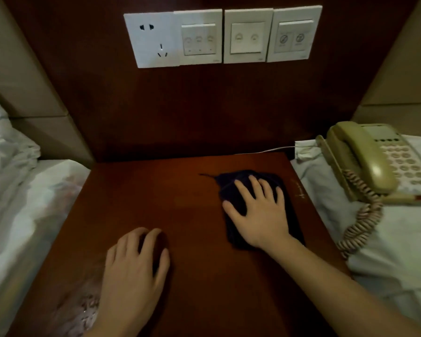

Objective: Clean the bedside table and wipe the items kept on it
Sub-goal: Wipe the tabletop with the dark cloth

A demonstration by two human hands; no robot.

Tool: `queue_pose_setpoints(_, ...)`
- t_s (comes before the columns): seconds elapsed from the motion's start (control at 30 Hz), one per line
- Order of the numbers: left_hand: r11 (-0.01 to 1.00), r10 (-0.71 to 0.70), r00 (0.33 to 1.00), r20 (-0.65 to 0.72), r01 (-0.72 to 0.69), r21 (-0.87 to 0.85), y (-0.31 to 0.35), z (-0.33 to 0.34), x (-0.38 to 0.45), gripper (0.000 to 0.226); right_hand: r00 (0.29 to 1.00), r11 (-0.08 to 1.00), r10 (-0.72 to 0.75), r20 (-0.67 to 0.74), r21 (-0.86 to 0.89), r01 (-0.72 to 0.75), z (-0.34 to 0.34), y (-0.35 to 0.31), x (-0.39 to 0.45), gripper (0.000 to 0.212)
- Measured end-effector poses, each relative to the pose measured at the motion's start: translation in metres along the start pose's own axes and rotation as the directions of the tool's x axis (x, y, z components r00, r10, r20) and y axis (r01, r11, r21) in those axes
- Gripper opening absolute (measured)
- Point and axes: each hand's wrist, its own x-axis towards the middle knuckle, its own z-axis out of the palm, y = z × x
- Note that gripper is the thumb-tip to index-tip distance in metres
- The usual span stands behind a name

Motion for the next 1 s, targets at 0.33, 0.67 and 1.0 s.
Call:
queue_pose_setpoints(0.33,0.949,0.269,0.962,0.048,-0.256,-0.181,0.086,0.022,0.013,0.049,0.999,1.0,-0.017,-0.051,0.005,0.017,-0.004,0.037,-0.047,0.078)
queue_pose_setpoints(0.67,0.914,0.384,0.911,-0.148,-0.398,-0.081,0.088,0.05,0.026,0.054,0.965,0.944,0.262,0.019,0.202,-0.261,-0.019,0.089,0.123,0.077)
queue_pose_setpoints(1.0,0.915,0.36,0.933,-0.019,-0.357,-0.189,0.089,0.036,0.02,0.046,0.956,0.942,0.275,-0.097,0.228,-0.248,-0.01,0.09,0.054,0.06)
